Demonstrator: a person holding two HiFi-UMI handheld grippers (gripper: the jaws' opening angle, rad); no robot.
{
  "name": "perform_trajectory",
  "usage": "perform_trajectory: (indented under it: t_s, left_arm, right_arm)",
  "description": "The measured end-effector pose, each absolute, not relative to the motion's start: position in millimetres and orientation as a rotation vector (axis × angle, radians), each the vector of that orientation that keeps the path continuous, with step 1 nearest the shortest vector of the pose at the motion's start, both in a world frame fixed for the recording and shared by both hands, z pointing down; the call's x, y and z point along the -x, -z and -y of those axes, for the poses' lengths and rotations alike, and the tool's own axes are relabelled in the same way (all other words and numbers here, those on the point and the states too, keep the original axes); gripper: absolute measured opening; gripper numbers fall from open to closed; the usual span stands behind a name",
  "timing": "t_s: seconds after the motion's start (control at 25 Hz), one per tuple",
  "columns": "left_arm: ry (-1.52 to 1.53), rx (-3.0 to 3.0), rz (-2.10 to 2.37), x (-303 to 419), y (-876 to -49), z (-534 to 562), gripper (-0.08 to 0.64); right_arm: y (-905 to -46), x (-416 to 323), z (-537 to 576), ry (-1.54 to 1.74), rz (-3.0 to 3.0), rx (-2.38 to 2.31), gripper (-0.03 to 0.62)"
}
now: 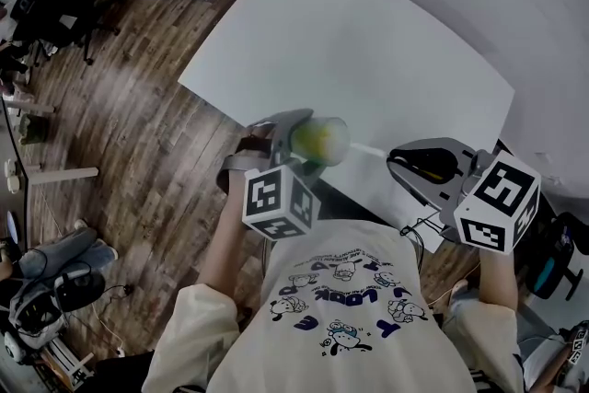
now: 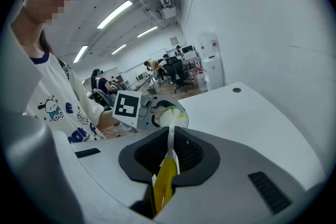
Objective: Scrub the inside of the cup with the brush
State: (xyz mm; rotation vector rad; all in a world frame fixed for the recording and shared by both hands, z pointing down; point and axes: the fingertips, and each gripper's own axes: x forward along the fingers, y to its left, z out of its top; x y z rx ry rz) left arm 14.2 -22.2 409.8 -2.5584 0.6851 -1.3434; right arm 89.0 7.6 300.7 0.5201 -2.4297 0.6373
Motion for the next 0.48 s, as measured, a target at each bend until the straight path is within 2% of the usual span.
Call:
perform_trajectory:
  t_s: [0.48]
  left_arm:
    - [1.275,2.599,-0.746,-9.6,-403.6,25.7,0.371]
  right_arm:
    - [-303.4,-92.5,-7.2,-0.676,2.435,-0.522,0.043]
